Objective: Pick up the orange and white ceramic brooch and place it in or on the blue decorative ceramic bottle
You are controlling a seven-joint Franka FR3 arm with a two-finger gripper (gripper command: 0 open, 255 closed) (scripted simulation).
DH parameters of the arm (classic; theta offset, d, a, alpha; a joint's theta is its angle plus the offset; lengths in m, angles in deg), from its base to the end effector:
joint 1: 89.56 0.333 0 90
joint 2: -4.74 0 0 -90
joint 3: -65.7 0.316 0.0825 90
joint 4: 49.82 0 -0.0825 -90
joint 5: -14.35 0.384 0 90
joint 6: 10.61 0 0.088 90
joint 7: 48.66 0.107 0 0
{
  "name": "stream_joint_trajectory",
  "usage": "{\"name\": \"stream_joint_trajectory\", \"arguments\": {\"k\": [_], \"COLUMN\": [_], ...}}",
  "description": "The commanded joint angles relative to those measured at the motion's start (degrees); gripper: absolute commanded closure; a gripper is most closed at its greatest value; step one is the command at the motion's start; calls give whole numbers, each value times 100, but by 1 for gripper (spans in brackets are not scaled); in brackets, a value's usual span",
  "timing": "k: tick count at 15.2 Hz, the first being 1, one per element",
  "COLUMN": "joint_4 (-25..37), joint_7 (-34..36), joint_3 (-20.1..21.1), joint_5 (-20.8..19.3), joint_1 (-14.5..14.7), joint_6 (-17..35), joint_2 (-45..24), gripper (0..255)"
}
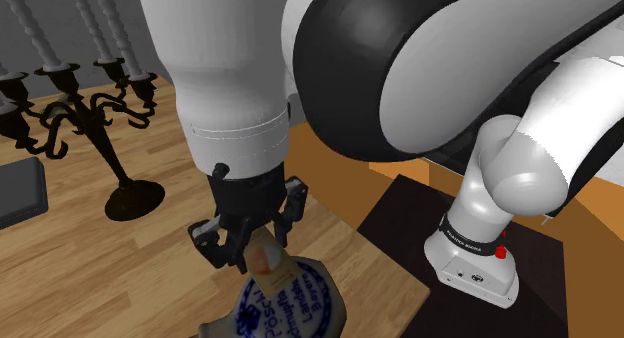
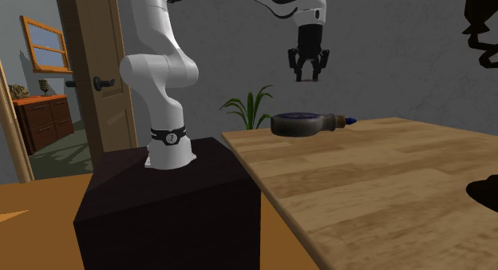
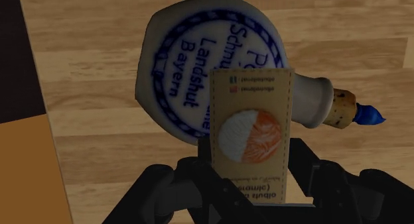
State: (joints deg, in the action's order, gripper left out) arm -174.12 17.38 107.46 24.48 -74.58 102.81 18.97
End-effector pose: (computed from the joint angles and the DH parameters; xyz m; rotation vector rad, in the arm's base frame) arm 0.2498 0.4291 0.4707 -3.1160 0.3887 -0.0053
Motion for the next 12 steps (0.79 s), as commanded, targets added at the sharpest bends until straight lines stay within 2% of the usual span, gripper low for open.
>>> {"name": "stream_joint_trajectory", "arguments": {"k": [1,8,12], "joint_4": [-137,-496,-496], "joint_7": [4,100,101], "joint_3": [23,148,147], "joint_5": [-6,-110,-110], "joint_1": [0,-21,-20], "joint_6": [167,723,723], "joint_2": [-33,-265,-265], "gripper": [255,255,255]}}
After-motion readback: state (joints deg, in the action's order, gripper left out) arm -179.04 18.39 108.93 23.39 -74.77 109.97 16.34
